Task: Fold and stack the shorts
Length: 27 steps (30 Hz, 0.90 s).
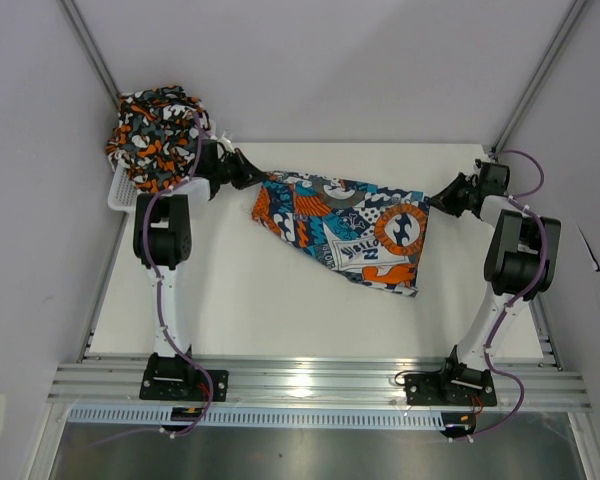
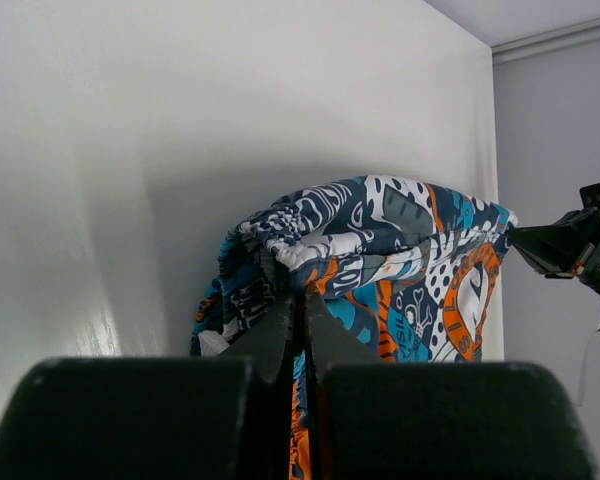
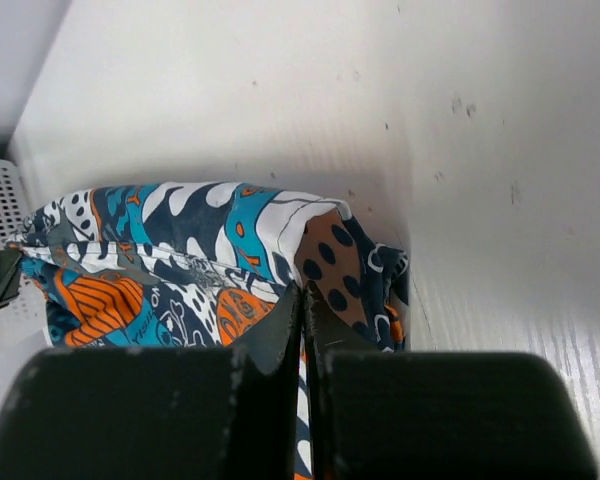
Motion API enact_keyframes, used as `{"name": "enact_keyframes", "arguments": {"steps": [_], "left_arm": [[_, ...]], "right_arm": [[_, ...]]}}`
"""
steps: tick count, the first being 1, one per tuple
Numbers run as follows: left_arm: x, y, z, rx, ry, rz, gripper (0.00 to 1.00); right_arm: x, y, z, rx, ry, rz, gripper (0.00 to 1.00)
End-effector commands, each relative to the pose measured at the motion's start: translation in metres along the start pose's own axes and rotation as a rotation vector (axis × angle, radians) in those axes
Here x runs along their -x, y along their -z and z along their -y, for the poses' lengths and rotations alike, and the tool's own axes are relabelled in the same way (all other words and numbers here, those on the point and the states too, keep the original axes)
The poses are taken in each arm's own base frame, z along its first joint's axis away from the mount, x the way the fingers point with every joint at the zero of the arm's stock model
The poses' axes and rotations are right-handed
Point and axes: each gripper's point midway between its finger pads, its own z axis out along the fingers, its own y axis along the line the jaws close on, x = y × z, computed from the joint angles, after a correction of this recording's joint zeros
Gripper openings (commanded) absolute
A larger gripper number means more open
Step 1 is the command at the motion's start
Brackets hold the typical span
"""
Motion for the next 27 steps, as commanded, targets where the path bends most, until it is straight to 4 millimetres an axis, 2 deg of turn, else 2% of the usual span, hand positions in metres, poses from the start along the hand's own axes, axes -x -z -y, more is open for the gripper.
{"name": "enact_keyframes", "arguments": {"steps": [1,5,10,14,17,19,20,21,23,24,25,26,27], "left_arm": [[0.040,0.022,0.042,-0.078,-0.053,0.089,0.00],[0.046,0.021,0.046,-0.087,-0.037,0.100,0.00],[0.053,0.016,0.043,-0.075,-0.021,0.119,0.00],[0.053,0.007,0.026,-0.030,-0.014,0.125,0.00],[0.048,0.003,0.016,-0.011,-0.004,0.113,0.00],[0.046,0.000,0.008,0.015,-0.006,0.109,0.02],[0.044,-0.001,0.005,0.029,-0.006,0.105,0.07],[0.044,-0.001,0.004,0.039,-0.009,0.105,0.12],[0.042,0.001,0.001,0.059,-0.015,0.105,0.34],[0.042,0.002,0.001,0.067,-0.018,0.106,0.46],[0.044,0.006,0.005,0.075,-0.031,0.109,0.67],[0.044,0.008,0.008,0.081,-0.038,0.111,0.84],[0.044,0.011,0.009,0.091,-0.044,0.111,0.95]], "right_arm": [[0.030,0.015,-0.025,0.086,0.004,0.076,0.00],[0.042,0.010,-0.031,0.102,-0.004,0.081,0.00],[0.051,-0.006,-0.020,0.083,-0.030,0.080,0.00],[0.051,-0.018,-0.007,0.045,-0.049,0.069,0.00],[0.040,-0.025,0.006,0.009,-0.066,0.045,0.00],[0.038,-0.027,0.012,-0.023,-0.064,0.045,0.08],[0.037,-0.028,0.014,-0.030,-0.064,0.041,0.17],[0.039,-0.028,0.013,-0.028,-0.060,0.042,0.30],[0.041,-0.026,0.012,-0.042,-0.063,0.041,0.43],[0.046,-0.023,0.008,-0.041,-0.050,0.052,0.46],[0.048,-0.020,0.006,-0.053,-0.041,0.062,0.49],[0.052,-0.010,-0.003,-0.056,-0.024,0.076,0.56],[0.056,-0.005,-0.004,-0.083,0.005,0.094,0.59]]}}
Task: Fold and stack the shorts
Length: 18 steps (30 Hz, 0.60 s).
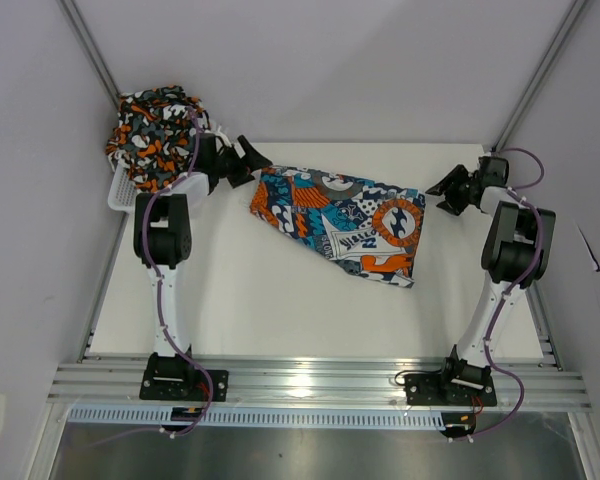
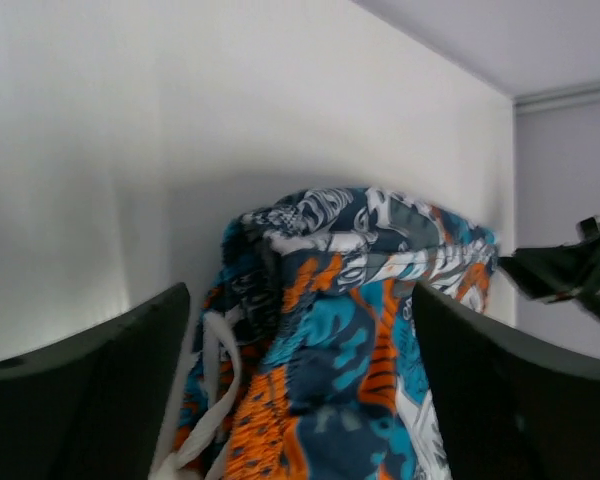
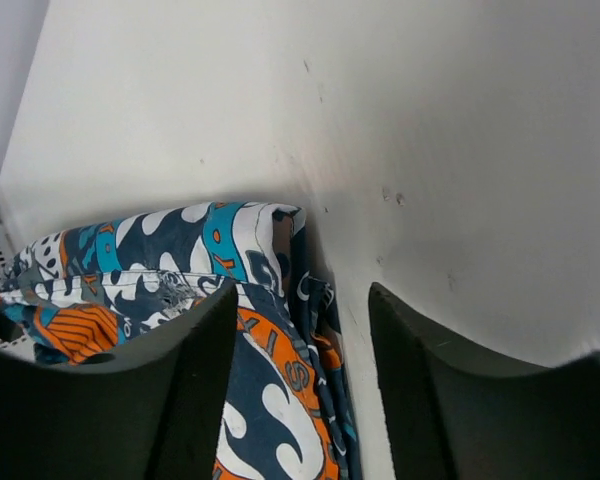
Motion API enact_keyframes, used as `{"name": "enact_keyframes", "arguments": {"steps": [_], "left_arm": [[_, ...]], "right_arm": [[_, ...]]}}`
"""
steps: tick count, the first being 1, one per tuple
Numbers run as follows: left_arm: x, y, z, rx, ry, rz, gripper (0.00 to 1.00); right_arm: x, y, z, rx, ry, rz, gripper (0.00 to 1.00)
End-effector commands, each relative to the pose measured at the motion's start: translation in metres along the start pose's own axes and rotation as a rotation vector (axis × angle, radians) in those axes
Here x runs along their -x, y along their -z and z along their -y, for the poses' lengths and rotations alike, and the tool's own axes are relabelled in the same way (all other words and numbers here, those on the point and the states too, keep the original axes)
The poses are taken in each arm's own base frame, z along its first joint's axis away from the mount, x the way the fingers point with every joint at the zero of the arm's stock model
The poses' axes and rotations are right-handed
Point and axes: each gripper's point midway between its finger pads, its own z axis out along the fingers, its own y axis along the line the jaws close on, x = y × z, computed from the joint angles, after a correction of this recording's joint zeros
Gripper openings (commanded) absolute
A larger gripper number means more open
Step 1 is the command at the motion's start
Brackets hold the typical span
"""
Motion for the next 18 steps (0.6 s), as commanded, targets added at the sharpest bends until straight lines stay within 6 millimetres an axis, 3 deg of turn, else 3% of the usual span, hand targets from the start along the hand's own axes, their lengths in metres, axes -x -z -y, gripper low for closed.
{"name": "enact_keyframes", "arguments": {"steps": [1,3,5,7,9,10,11,13,14,17,18], "left_arm": [[0.023,0.016,0.016,0.035,-0.078,0.059,0.99],[0.016,0.022,0.015,0.076,-0.075,0.034,0.99],[0.019,0.033,0.022,0.099,-0.102,0.054,0.99],[0.003,0.041,0.014,0.127,-0.095,0.041,0.99],[0.002,0.051,0.022,0.116,-0.108,0.061,0.99],[-0.010,0.053,0.014,0.128,-0.094,0.045,0.99],[-0.011,0.056,0.019,0.120,-0.097,0.043,0.99],[-0.012,0.052,0.024,0.097,-0.112,0.053,0.99],[-0.018,0.046,0.022,0.099,-0.110,0.038,0.99],[-0.018,0.035,0.026,0.083,-0.112,0.031,0.99],[-0.019,0.030,0.027,0.067,-0.100,0.020,0.99]], "right_arm": [[0.031,0.030,-0.029,-0.031,0.100,0.102,0.61],[0.030,0.046,-0.039,-0.064,0.146,0.113,0.66],[0.017,0.053,-0.049,-0.082,0.177,0.089,0.66],[0.005,0.064,-0.064,-0.075,0.229,0.089,0.65],[-0.018,0.063,-0.087,-0.037,0.276,0.059,0.57],[-0.025,0.065,-0.100,-0.008,0.295,0.052,0.54],[-0.035,0.062,-0.107,0.012,0.298,0.035,0.47],[-0.060,0.057,-0.130,0.089,0.313,-0.017,0.39],[-0.082,0.053,-0.153,0.157,0.324,-0.058,0.31],[-0.108,0.043,-0.178,0.233,0.323,-0.110,0.20],[-0.127,0.041,-0.193,0.279,0.335,-0.154,0.17]]}}
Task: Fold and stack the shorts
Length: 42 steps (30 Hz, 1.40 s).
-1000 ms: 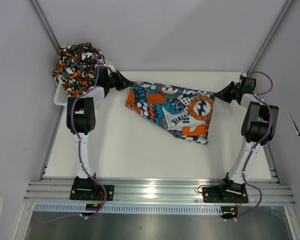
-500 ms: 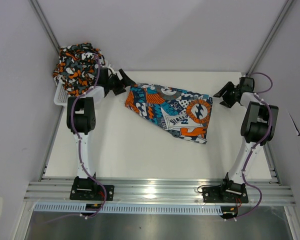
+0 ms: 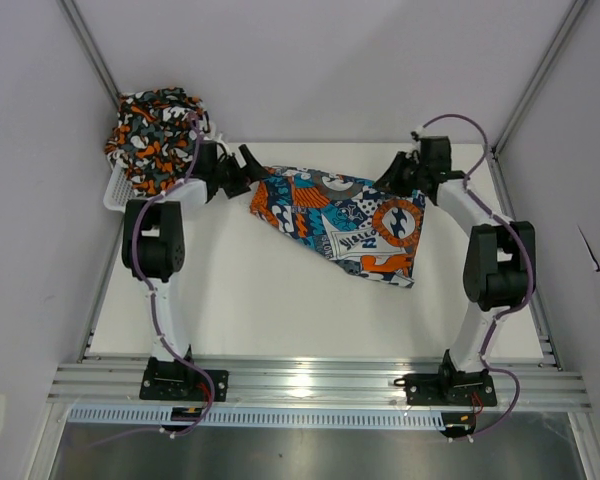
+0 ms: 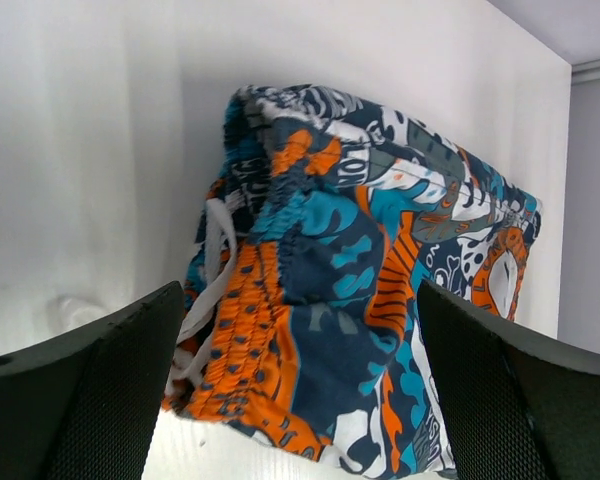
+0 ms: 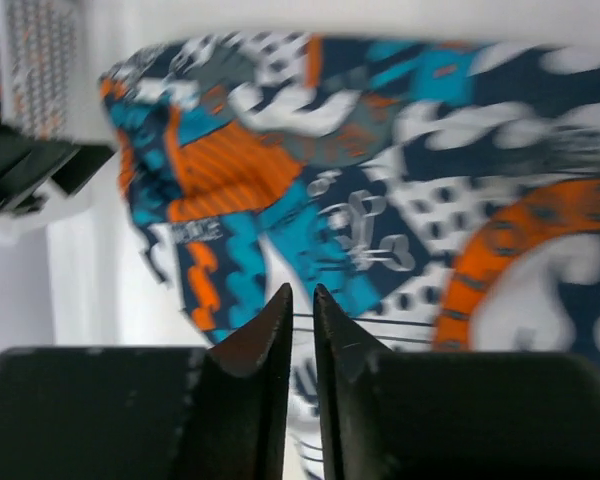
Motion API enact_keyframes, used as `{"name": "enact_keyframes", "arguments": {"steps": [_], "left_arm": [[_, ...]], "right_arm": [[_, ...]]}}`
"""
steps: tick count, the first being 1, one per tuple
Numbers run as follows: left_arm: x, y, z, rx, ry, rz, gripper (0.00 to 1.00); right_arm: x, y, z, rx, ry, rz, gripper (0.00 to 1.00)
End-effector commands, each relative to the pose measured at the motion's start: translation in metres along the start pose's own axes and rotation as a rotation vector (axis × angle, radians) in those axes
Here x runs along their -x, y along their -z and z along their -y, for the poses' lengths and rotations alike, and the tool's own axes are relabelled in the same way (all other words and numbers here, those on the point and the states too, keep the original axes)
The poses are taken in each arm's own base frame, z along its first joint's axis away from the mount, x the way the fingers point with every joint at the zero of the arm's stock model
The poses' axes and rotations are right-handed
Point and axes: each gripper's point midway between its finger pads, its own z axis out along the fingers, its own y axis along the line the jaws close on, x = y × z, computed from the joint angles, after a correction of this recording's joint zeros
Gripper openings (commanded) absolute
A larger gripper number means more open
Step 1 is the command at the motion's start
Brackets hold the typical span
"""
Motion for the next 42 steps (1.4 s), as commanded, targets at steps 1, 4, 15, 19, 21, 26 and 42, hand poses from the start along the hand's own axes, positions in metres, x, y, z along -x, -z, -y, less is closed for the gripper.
{"name": "enact_keyframes", "arguments": {"steps": [1,4,15,19,21,26,42], "left_arm": [[0.015,-0.010,0.023,-0.070,-0.051,0.034,0.99],[0.020,-0.015,0.026,-0.086,-0.052,0.037,0.99],[0.003,-0.048,-0.016,0.149,0.013,-0.072,0.93],[-0.006,-0.051,-0.024,0.234,0.003,-0.113,0.89],[-0.009,-0.051,-0.027,0.301,-0.018,-0.126,0.85],[-0.019,-0.050,-0.041,0.458,-0.066,-0.158,0.83],[-0.041,-0.022,-0.033,0.627,-0.174,-0.154,0.89]], "right_arm": [[-0.024,-0.017,-0.046,0.157,0.000,-0.059,0.15],[-0.044,-0.032,-0.078,0.268,-0.013,-0.113,0.08],[-0.100,-0.100,-0.109,0.342,-0.087,-0.269,0.00],[-0.123,-0.119,-0.102,0.294,-0.117,-0.364,0.00],[-0.129,-0.121,-0.097,0.268,-0.125,-0.379,0.00],[-0.133,-0.117,-0.083,0.187,-0.109,-0.389,0.09],[-0.180,-0.109,-0.039,-0.216,0.256,-0.606,0.15]]}}
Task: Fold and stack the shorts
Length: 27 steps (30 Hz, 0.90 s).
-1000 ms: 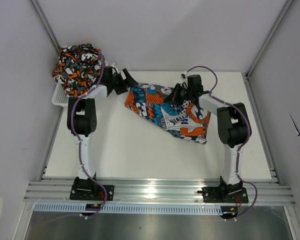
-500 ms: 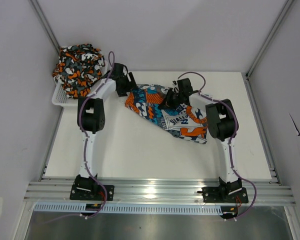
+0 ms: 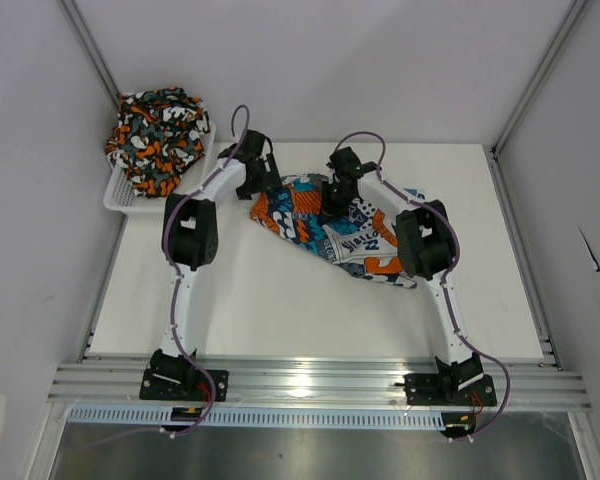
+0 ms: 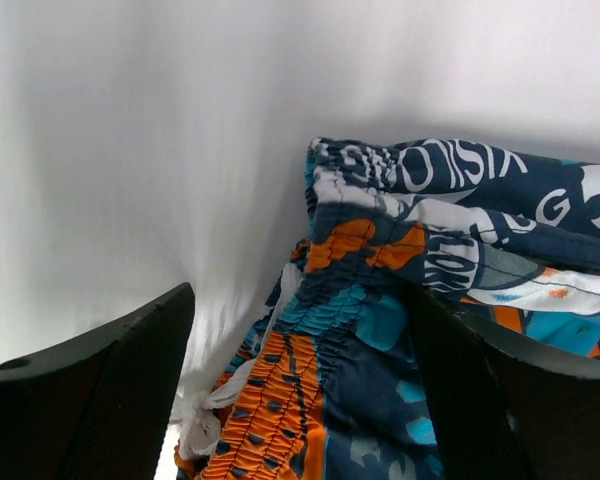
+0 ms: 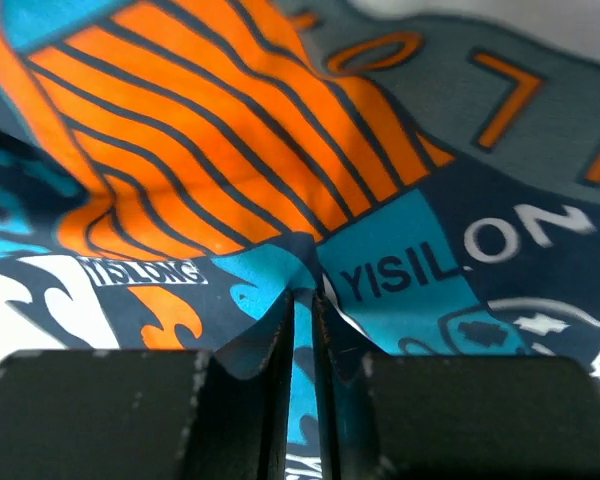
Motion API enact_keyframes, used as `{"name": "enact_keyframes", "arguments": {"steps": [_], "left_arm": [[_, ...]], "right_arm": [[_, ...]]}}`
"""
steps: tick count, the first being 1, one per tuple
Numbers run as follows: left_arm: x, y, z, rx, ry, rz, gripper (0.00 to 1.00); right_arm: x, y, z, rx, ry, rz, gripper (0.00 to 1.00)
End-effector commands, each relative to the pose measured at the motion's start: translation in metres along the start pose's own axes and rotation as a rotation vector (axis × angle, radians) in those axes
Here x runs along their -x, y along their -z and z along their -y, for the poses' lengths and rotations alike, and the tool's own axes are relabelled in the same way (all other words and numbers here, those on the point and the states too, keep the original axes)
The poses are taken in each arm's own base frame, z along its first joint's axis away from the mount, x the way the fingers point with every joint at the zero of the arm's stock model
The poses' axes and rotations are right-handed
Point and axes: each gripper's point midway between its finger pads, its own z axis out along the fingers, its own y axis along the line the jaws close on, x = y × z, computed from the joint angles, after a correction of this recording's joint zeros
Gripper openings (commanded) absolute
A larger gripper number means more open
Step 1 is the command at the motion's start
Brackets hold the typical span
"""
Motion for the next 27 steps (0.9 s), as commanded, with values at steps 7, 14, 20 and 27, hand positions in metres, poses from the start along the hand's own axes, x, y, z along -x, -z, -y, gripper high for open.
{"name": "enact_keyframes", "arguments": {"steps": [7,14,20,27], "left_arm": [[-0.033,0.089,-0.022,0.005,0.017,0.053,0.98],[-0.077,0.155,-0.021,-0.166,0.042,0.036,0.99],[-0.124,0.166,-0.023,-0.320,0.081,0.043,0.99],[-0.152,0.171,-0.014,-0.481,0.091,0.057,0.99]], "right_arm": [[-0.073,0.028,0.030,-0.185,0.207,-0.216,0.14],[-0.113,0.068,0.071,-0.282,0.206,-0.248,0.15],[-0.096,0.095,0.040,-0.153,0.225,-0.086,0.27],[-0.085,0.124,-0.030,0.088,0.292,0.114,0.44]]}}
